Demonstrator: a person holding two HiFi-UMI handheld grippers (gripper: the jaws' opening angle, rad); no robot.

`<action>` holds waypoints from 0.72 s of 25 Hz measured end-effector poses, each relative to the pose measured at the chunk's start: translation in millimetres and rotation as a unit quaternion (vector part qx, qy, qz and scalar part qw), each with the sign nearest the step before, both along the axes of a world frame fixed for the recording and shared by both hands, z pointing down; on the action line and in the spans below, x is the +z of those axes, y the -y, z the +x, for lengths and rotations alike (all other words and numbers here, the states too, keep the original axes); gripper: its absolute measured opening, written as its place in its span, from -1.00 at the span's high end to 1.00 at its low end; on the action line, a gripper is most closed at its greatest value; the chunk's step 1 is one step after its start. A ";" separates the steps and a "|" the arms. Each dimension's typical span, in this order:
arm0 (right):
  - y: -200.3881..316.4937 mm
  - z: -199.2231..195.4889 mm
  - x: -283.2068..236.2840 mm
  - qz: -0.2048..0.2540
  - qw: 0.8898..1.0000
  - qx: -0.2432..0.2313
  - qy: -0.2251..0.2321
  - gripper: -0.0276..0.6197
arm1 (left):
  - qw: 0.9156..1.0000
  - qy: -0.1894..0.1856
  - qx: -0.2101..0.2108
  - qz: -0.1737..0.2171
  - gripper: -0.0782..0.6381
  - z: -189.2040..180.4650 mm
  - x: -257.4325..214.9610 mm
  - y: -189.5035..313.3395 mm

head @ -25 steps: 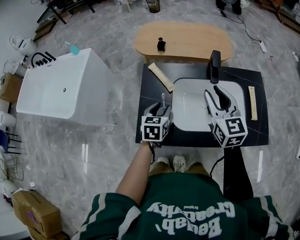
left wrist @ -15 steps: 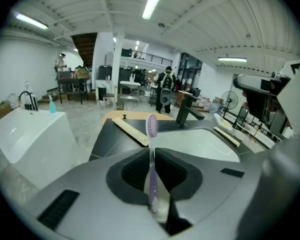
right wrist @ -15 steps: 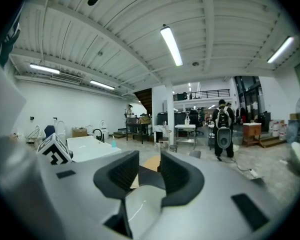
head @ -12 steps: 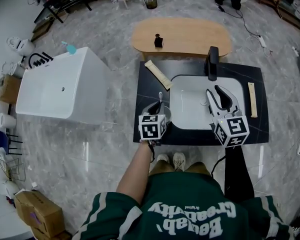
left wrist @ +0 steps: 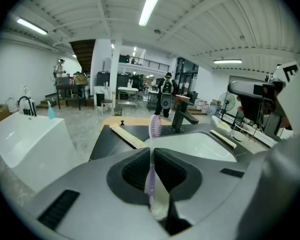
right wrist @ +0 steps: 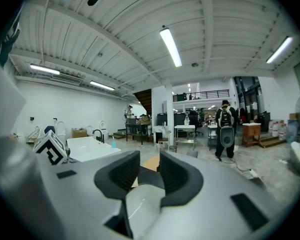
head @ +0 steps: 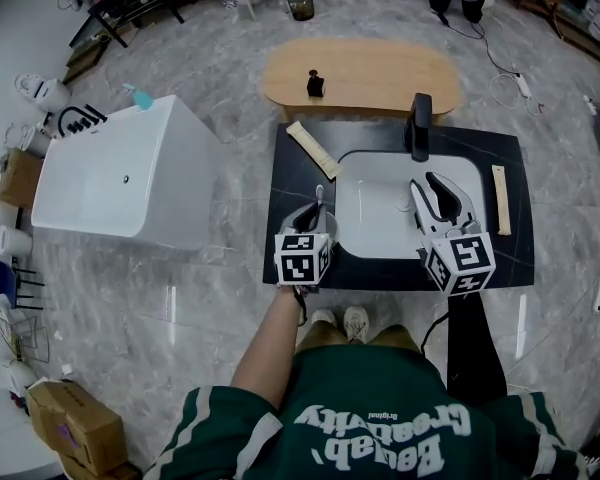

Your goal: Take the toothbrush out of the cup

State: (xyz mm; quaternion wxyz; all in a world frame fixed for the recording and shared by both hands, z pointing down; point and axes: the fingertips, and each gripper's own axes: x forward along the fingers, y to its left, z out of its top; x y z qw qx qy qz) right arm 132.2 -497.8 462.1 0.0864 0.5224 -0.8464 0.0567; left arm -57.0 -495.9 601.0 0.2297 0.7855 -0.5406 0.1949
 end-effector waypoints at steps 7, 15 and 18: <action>-0.9 -0.2 -16.5 0.017 1.000 -0.001 0.008 0.53 | 0.999 0.003 0.001 0.044 0.70 -1.5 -39.1 -7.7; -6.9 -14.7 -40.4 0.045 0.999 -0.014 0.010 0.54 | 0.994 -0.001 -0.006 0.106 0.70 -7.5 -98.9 -11.1; -9.4 -20.1 -47.8 0.057 0.998 -0.019 0.008 0.54 | 0.992 0.001 -0.009 0.129 0.70 -9.0 -119.3 -10.4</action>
